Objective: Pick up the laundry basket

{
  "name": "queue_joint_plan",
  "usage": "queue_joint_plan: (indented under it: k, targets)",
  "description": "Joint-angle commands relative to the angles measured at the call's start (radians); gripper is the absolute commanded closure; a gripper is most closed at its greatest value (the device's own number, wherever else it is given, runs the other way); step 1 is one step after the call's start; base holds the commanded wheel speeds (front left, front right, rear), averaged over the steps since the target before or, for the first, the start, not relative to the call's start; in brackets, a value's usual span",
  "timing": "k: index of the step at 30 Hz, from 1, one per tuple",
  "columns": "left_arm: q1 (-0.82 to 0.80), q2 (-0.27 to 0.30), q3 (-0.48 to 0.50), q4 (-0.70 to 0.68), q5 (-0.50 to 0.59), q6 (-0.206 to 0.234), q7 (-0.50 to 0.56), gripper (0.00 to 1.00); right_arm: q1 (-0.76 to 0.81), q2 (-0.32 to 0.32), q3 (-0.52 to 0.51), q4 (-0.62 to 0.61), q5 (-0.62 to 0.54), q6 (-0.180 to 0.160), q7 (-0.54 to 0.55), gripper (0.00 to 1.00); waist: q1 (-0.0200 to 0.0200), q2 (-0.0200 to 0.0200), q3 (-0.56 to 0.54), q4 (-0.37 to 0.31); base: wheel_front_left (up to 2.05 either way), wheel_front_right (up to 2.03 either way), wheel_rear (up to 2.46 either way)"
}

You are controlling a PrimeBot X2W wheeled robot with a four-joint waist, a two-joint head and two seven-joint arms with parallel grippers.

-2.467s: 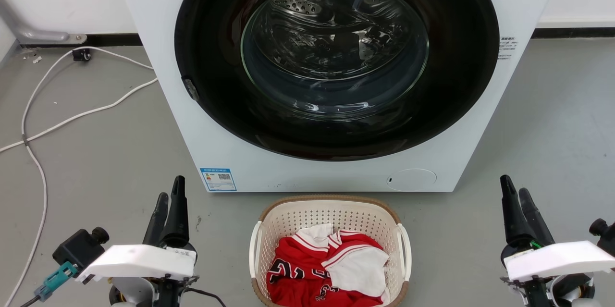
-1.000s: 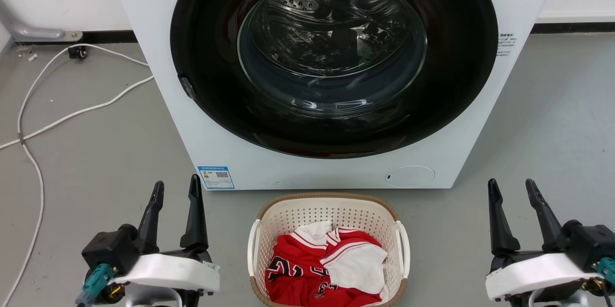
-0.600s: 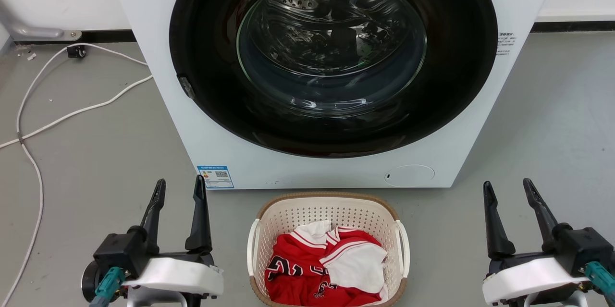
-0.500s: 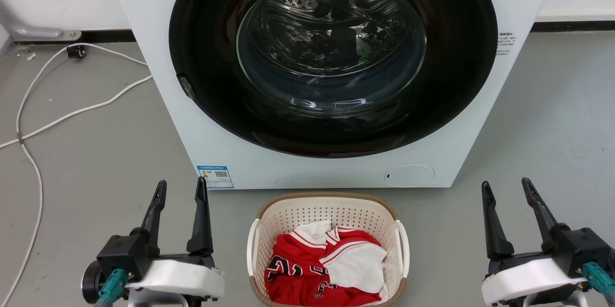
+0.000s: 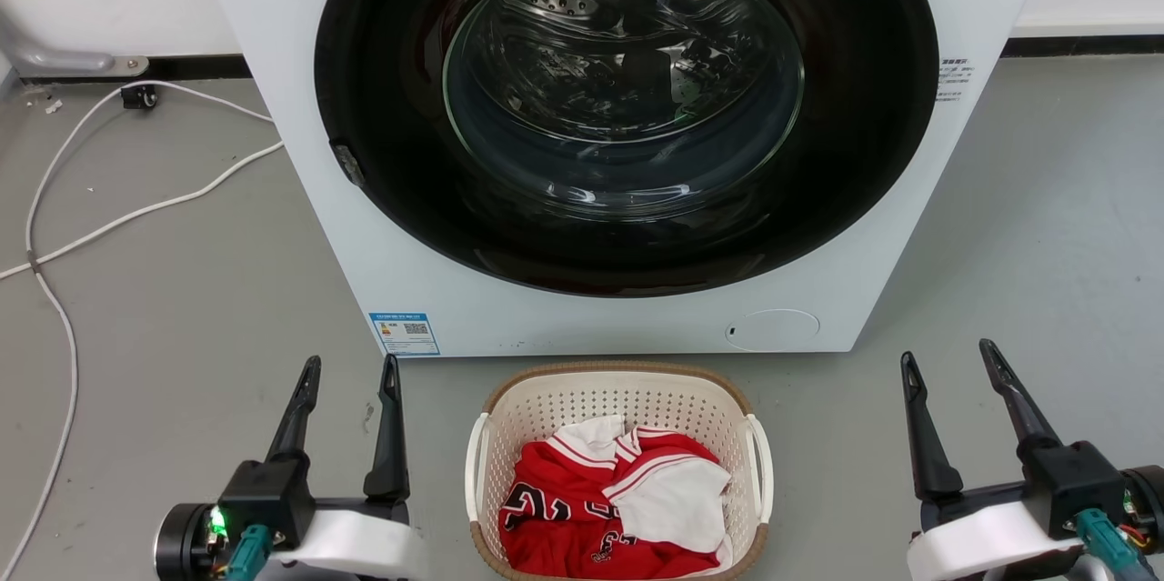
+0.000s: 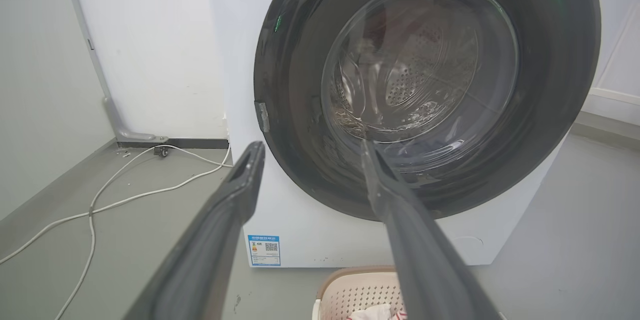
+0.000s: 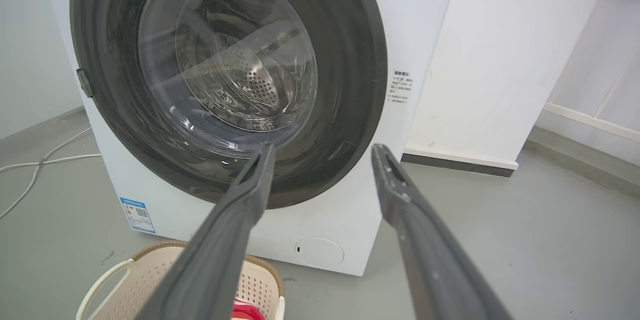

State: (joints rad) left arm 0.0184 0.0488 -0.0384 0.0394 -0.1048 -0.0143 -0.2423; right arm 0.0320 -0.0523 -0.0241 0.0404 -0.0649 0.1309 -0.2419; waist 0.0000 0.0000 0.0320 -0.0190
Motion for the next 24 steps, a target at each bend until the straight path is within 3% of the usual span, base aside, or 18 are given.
queue_joint_plan:
  k: [1,11,24]
  targets:
    - [0.015,0.002,-0.002,0.001,0.021,0.006,-0.009,0.0,0.011,0.003,0.002,-0.008,-0.023,0.0,-0.009,0.0,0.0,0.0,0.0,0.0,0.0,0.0,0.0]
    - [0.029,0.002,-0.008,0.022,0.082,0.017,-0.026,0.0,0.023,0.004,0.003,-0.004,-0.096,0.0,-0.024,0.0,0.0,0.0,0.0,0.002,0.0,0.0,0.0]
    - [0.033,0.002,-0.003,0.026,0.071,0.022,-0.023,0.0,0.021,0.003,-0.009,0.02,-0.019,0.0,-0.024,0.0,0.0,0.0,0.0,0.004,0.0,0.0,0.0]
